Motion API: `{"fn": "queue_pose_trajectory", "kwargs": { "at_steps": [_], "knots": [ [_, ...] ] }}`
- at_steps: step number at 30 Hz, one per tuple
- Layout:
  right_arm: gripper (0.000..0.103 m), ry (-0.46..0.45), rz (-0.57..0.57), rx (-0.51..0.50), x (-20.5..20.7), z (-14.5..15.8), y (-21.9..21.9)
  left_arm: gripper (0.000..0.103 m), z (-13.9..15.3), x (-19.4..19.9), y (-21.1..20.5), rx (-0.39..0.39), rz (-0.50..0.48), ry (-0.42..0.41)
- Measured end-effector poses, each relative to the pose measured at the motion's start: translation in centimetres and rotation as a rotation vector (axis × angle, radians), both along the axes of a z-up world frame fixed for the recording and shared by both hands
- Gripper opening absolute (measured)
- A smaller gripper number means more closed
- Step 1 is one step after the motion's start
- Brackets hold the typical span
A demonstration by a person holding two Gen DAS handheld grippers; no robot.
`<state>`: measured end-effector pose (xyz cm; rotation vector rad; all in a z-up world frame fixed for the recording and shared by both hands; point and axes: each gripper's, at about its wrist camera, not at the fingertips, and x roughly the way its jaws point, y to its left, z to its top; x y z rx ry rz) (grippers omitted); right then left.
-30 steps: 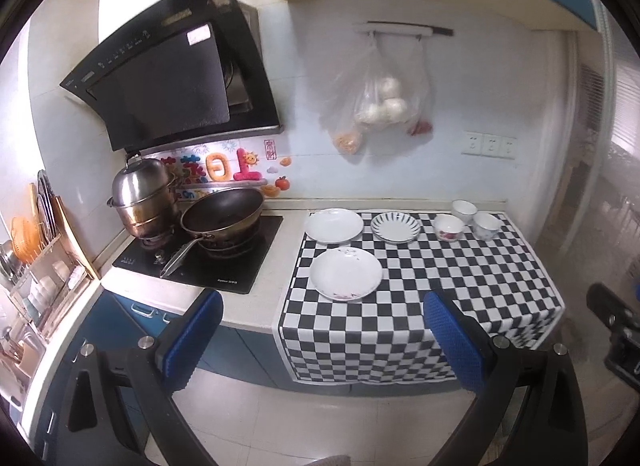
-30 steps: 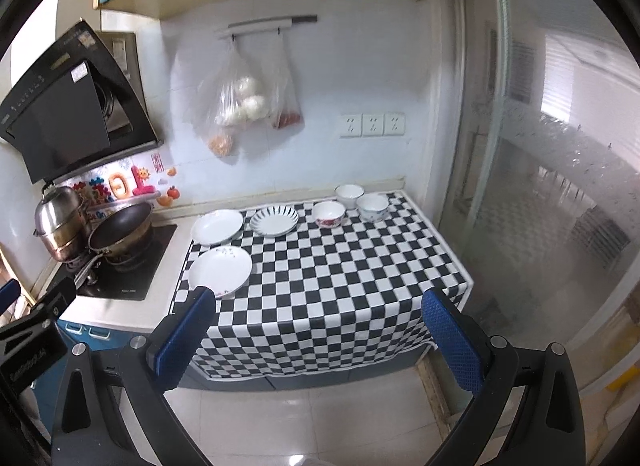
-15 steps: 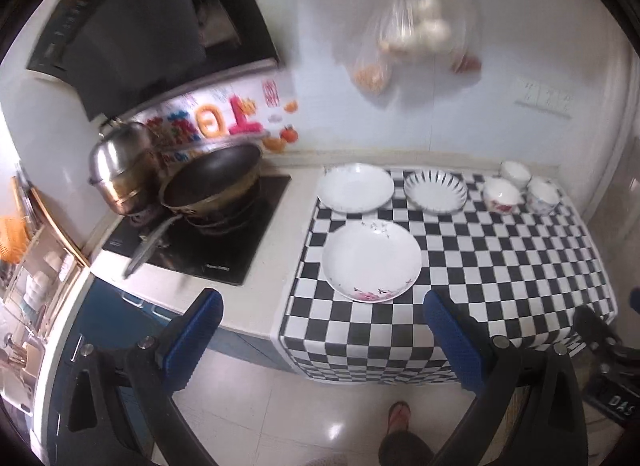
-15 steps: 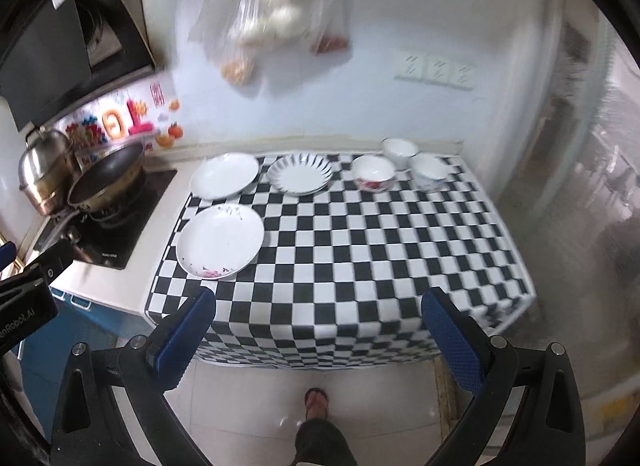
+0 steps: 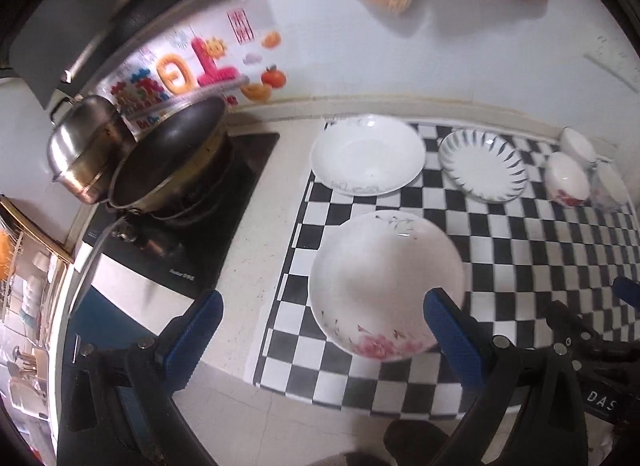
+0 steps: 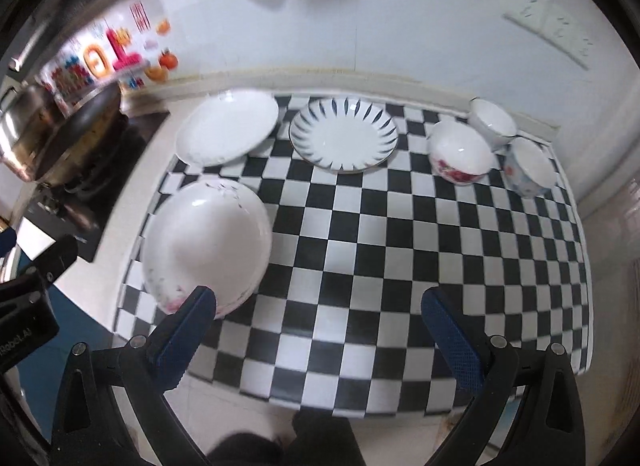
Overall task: Organize plates and bowls
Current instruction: 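Move both grippers down to the rim of the pink-flower white plate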
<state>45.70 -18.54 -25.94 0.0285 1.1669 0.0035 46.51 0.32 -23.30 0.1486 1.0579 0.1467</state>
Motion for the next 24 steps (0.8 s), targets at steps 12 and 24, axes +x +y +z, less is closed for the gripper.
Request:
{"fn": "queue_pose_trajectory", "kwargs": {
  "at_steps": [12,24],
  "knots": [
    [0.103,0.253,0.015,0.138,7.7,-11.0,2.1,0.103,-10.3,9.0,3.2,-0.076,-0.021,0.236],
    [0.094,0.437,-0.097,0.319,10.4,-17.6,3.1,0.065,-17.3,12.8,6.9,-0.274,-0.071,0.460]
  ]
}}
